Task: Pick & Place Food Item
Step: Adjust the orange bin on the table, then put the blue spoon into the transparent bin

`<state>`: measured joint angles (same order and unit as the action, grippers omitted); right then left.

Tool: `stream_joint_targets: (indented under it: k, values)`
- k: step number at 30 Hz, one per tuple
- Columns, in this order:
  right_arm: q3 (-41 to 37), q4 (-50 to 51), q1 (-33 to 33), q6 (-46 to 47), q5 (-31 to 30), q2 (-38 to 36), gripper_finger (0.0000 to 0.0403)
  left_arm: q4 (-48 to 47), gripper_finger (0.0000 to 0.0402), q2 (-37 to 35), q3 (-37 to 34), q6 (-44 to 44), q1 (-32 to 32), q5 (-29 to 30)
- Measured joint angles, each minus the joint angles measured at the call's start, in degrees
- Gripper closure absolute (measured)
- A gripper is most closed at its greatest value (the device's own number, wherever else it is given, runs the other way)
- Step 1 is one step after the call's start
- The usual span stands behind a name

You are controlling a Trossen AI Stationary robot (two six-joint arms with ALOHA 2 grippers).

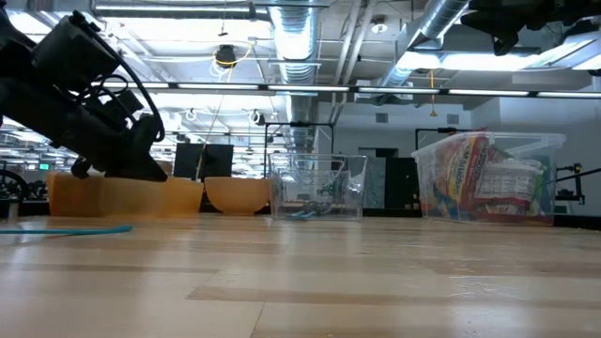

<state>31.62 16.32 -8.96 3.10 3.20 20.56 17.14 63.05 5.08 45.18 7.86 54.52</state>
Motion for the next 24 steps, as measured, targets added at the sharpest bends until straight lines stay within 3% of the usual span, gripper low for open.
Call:
stream_joint_targets:
  k: [4,13,24]
  values:
    - [0.0,0.38,-0.01,0.01,0.0,0.01,0.0269,-0.19,0.0401,0.0,0.0,0.08,-0.02,-1.52]
    - [0.0,0.83,0.01,-0.01,0.0,0.01,0.0269,0.64,0.0401,-0.48,0.0,-2.76,-0.02,-11.45]
    - [0.0,0.83,0.0,-0.01,0.0,0.01,0.0269,6.33,0.0401,-5.82,0.07,-11.94,3.41,-27.32]
